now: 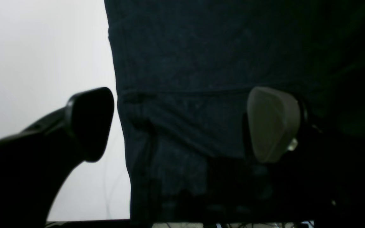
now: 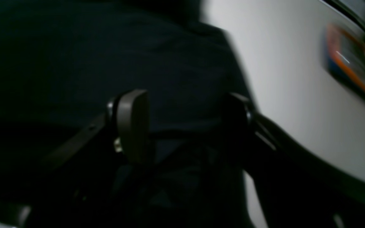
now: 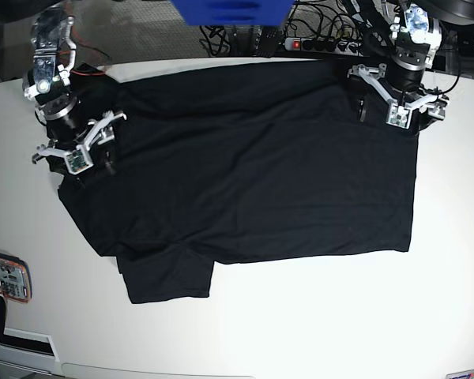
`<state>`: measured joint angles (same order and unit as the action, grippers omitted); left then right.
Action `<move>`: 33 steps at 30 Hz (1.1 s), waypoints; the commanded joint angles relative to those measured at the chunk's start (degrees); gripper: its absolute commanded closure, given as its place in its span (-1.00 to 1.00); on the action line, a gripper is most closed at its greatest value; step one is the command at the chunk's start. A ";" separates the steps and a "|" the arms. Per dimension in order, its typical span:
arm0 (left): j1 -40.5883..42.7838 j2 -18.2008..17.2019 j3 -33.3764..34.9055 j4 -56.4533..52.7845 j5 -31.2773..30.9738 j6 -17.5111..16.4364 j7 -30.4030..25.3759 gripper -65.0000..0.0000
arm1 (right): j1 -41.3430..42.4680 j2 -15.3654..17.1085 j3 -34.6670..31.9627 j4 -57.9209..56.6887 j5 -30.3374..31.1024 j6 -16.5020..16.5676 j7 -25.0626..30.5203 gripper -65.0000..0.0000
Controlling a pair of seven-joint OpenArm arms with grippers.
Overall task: Fold the T-shirt properly
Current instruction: 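Move the right gripper to the sleeve corner and the left gripper to the hem corner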
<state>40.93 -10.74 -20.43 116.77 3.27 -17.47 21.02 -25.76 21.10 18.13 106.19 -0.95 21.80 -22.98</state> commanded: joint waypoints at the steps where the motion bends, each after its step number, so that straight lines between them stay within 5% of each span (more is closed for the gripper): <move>1: -0.27 -0.11 0.95 0.99 -0.59 -0.24 -1.63 -1.00 | 0.40 2.15 -0.94 0.84 0.56 -0.13 1.22 -0.07; 6: -3.43 0.15 5.52 0.90 -0.50 -0.24 -1.10 -1.00 | 0.40 6.90 -6.92 0.75 0.56 0.40 1.14 -0.07; 15: -18.38 1.91 6.32 0.90 -0.32 -0.24 14.11 -1.00 | 6.37 6.63 -10.53 1.02 0.56 0.40 -3.08 -0.07; 24: -36.58 0.85 5.88 -6.66 0.20 -4.64 23.25 -0.19 | 6.55 -1.28 -10.17 1.10 0.56 0.40 -3.52 -0.07; 28: -45.19 -2.58 6.23 -19.94 -0.50 -4.90 23.25 -0.10 | 6.20 -5.32 -10.35 1.37 0.47 0.40 -3.52 -0.07; 33: -55.56 -5.83 6.23 -37.17 -2.43 -4.99 23.16 -0.10 | 6.02 -6.29 -10.61 3.92 0.47 0.40 -3.52 -0.07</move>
<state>-13.41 -16.16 -14.15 78.30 1.21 -22.39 45.06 -19.88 14.52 7.29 109.27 -0.84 22.44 -27.51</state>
